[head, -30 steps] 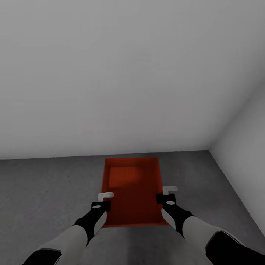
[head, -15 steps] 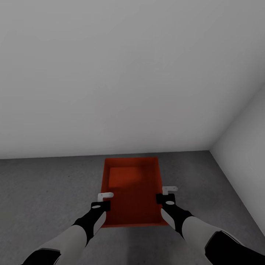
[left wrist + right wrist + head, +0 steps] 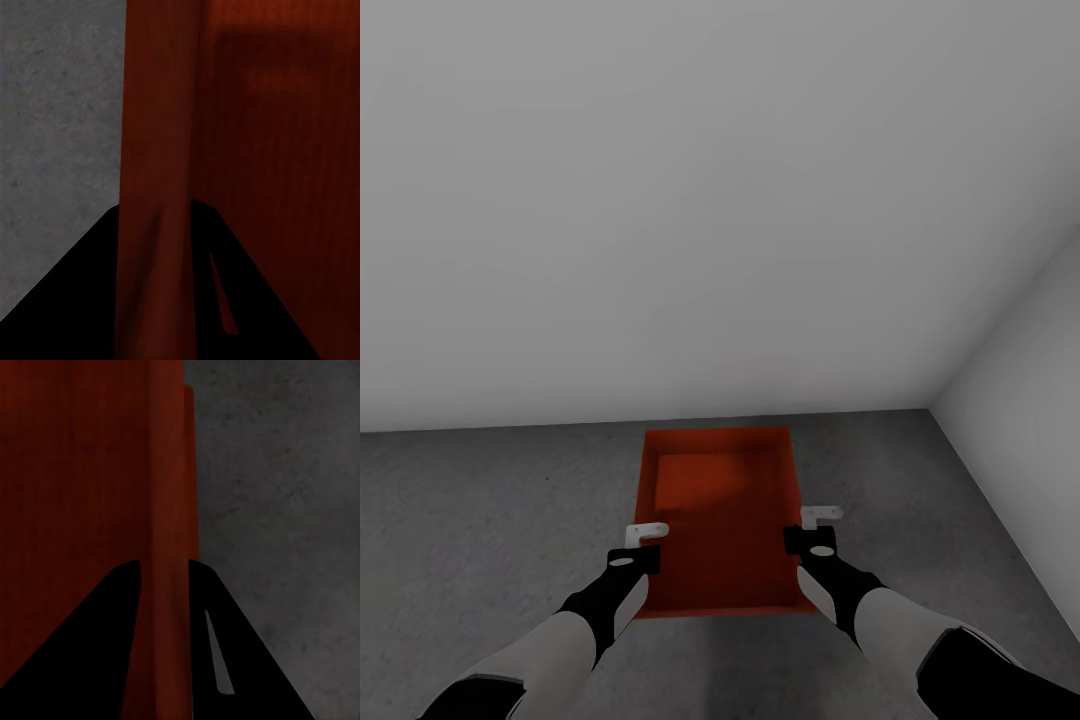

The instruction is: Move the two storage containers from the living room to the garage. In the garage, place one container on the floor and stack the other container on top of it (either order is fine).

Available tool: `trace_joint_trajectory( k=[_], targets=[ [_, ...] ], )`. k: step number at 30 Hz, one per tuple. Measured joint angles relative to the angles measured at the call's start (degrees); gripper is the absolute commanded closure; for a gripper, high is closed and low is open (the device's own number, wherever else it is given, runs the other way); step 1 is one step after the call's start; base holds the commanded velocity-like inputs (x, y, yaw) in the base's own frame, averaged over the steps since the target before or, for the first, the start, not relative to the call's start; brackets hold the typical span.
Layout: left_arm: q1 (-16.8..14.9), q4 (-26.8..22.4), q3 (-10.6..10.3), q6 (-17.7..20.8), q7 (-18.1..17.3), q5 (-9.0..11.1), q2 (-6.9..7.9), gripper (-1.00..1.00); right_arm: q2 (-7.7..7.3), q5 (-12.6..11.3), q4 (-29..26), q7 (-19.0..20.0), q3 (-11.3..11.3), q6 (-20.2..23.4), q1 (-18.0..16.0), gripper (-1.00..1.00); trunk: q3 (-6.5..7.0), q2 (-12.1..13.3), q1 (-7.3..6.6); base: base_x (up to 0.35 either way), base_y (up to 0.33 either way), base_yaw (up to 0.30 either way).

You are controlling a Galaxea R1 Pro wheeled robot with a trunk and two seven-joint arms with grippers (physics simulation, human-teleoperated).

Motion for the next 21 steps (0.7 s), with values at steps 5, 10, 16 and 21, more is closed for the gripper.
trace_joint_trajectory(
  k=[5,10,16,21],
  targets=[
    [0.0,0.0,0.0,0.0,0.1,0.0,-0.04,1.0,-0.04,0.0,0.0,0.1,0.0,0.0,0.0,1.0,0.0,0.0,0.0,0.0,0.0,0.0],
    [0.0,0.0,0.0,0.0,0.1,0.0,-0.05,1.0,-0.05,0.0,0.0,0.1,0.0,0.0,0.0,1.0,0.0,0.0,0.0,0.0,0.0,0.0],
    [0.0,0.0,0.0,0.0,0.0,0.1,0.01,1.0,0.02,0.0,0.1,0.0,0.0,0.0,0.0,1.0,-0.71,-1.6,0.87,0.0,0.0,0.0],
    [0.0,0.0,0.0,0.1,0.0,0.0,0.01,1.0,0.01,0.0,0.0,0.0,0.0,0.1,0.0,1.0,-1.29,-2.8,1.54,0.0,0.0,0.0]
  ],
)
